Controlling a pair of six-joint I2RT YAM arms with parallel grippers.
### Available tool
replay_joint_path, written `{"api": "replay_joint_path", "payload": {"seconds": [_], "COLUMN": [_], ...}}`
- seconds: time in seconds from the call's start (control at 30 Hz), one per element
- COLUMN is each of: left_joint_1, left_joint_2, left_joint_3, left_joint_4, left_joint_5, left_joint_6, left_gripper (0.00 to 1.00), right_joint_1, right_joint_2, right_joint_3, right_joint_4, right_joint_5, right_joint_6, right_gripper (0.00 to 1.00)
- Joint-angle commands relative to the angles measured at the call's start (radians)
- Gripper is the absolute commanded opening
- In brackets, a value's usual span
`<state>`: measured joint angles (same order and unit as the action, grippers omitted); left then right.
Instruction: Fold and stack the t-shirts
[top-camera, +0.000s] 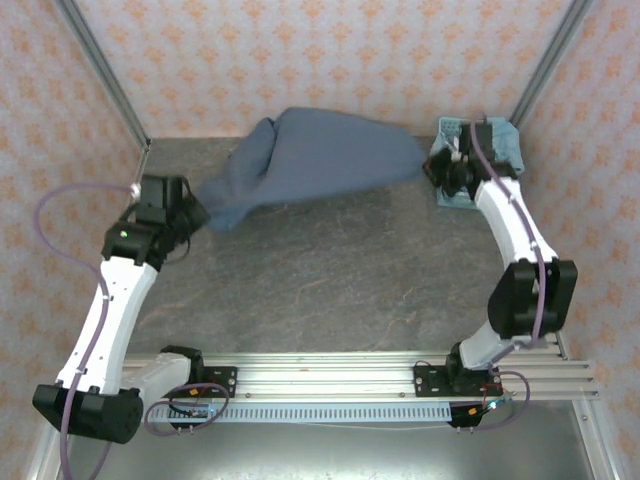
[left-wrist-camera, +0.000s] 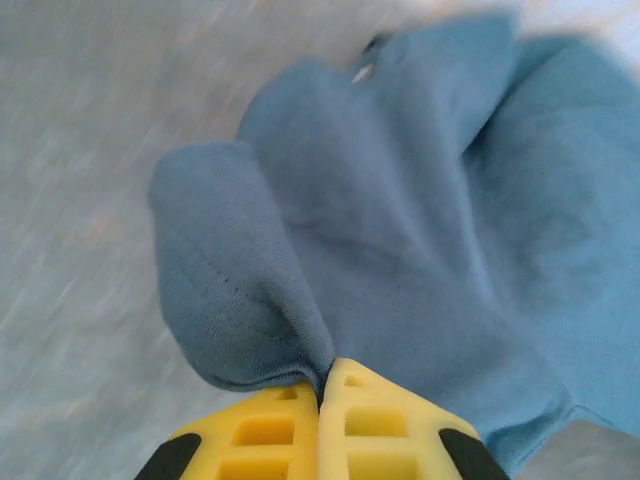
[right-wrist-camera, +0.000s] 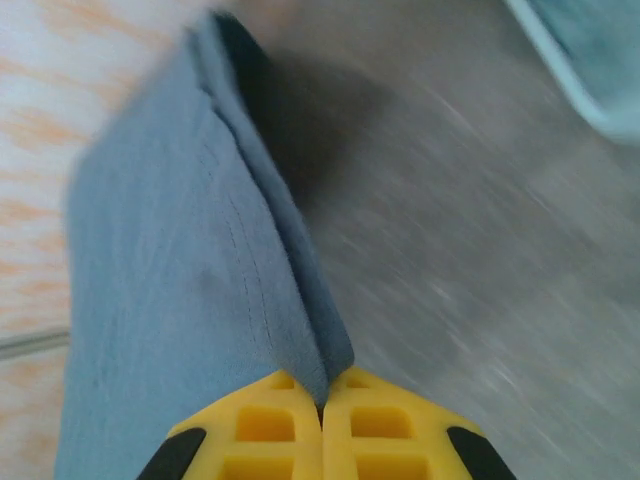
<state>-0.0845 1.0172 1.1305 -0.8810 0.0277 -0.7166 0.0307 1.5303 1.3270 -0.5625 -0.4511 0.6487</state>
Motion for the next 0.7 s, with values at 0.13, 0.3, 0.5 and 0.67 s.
{"api": "replay_joint_path", "payload": {"seconds": [0.13,0.3,0.5,0.67], "left_joint_1": [-0.012,-0.014,-0.014,-0.014], "left_joint_2": [-0.366,-0.520,-0.501,-0.405], "left_joint_3": [-0.429,-0.609,-0.467,-0.158], "left_joint_4": [-0.128,-0.130,-0.173,-0.157], "left_joint_5": [0.054,0.118,0.090,-0.022], "left_joint_6": [-0.208,-0.327,-0.337,-0.297], "left_gripper": [0.00,0.00,0.00,0.00], "right_joint_1": [0.092,0.120,0.121,0.120], "right_joint_2": [-0.338,-0.493,-0.569,-0.618], "right_joint_3": [-0.431,-0.638,-0.609,-0.396], "right_joint_4": [-0.010,-0.088,-0.151,-0.139], "right_joint_5": [0.053,0.069,0.060,0.046], "right_joint_6": [0.056,0.103,0.065,-0.038], "right_gripper": [0.00,0.00,0.00,0.00]}}
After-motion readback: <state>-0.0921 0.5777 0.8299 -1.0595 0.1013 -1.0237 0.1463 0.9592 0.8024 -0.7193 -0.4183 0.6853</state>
